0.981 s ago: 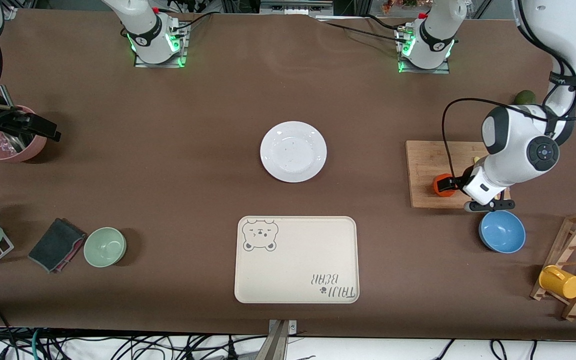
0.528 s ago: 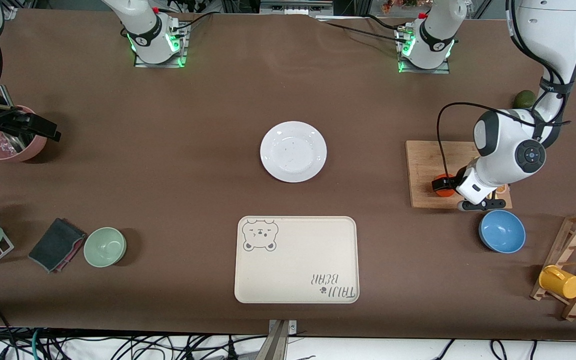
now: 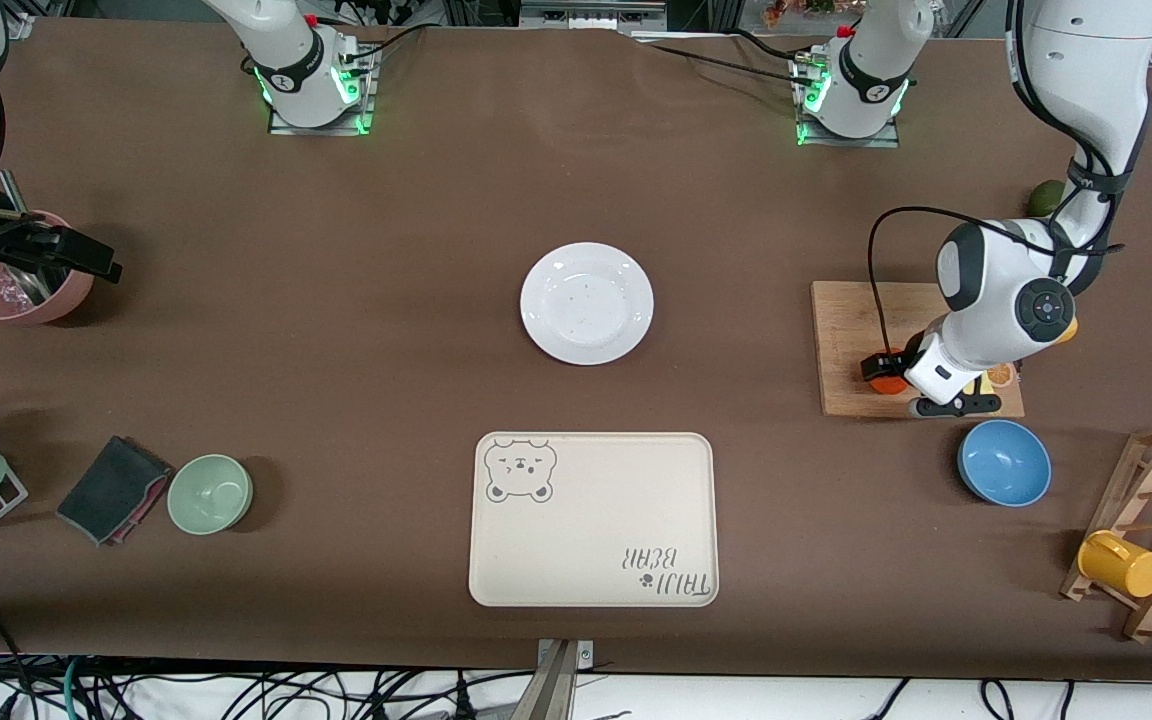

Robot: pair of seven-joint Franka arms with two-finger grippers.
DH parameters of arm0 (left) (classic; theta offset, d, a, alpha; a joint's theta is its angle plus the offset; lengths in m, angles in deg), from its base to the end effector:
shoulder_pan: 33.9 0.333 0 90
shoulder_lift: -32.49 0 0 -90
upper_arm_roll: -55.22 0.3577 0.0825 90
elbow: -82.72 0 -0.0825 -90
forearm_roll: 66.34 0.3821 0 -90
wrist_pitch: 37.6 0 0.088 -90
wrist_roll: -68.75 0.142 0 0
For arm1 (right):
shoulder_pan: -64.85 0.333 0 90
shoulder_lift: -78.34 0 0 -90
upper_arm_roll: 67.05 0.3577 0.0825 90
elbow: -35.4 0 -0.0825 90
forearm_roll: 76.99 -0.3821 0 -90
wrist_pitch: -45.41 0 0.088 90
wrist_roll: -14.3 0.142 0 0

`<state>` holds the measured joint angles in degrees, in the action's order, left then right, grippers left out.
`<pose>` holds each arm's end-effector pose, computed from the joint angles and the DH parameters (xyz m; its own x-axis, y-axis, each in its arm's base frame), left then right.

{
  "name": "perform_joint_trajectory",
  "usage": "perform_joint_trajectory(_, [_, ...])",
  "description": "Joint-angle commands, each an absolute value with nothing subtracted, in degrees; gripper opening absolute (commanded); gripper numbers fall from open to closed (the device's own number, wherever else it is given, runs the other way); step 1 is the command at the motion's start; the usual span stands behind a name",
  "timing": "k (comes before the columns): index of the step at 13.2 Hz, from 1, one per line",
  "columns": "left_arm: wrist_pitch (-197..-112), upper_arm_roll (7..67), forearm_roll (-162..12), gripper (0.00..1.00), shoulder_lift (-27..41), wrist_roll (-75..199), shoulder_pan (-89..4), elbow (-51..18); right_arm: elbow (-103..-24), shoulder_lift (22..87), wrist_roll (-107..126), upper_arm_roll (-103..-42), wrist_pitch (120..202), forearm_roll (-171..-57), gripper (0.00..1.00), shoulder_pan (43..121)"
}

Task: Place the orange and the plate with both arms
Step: 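Grasp the orange with the left gripper and carry it toward the plate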

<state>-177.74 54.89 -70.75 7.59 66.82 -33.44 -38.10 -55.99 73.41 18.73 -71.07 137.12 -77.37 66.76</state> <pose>0.5827 -0.0005 0.2036 0.9904 0.0951 -0.1001 0.0997 -0.9941 0.0424 0.5777 -0.0188 0.5737 0.9902 -0.1142 -0.0800 -0.1141 -0.9935 0.0056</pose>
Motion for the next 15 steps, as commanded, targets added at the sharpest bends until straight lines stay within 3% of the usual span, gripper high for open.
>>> perform_joint_trajectory(1, [-177.96,54.87,-71.53,0.0,9.89,67.26,-33.46,-38.21,-56.1,73.77,19.31,-71.1,136.91,-78.22,1.0,66.87])
perform_joint_trajectory(5, [-176.12,47.33,-72.23,0.0,16.74,61.83,-33.72,-38.04,-56.1,73.77,19.31,-71.1,136.91,-78.22,1.0,66.87])
perform_joint_trajectory(9, [-176.03,39.41,-72.14,0.0,19.12,51.74,-37.13,-37.6,-56.1,73.69,19.31,-71.1,136.91,-78.22,1.0,66.87])
perform_joint_trajectory(15, [-176.2,37.38,-70.04,0.0,14.75,35.28,-51.89,-30.49,-56.1,73.69,19.31,-71.1,136.82,-78.22,1.0,66.87])
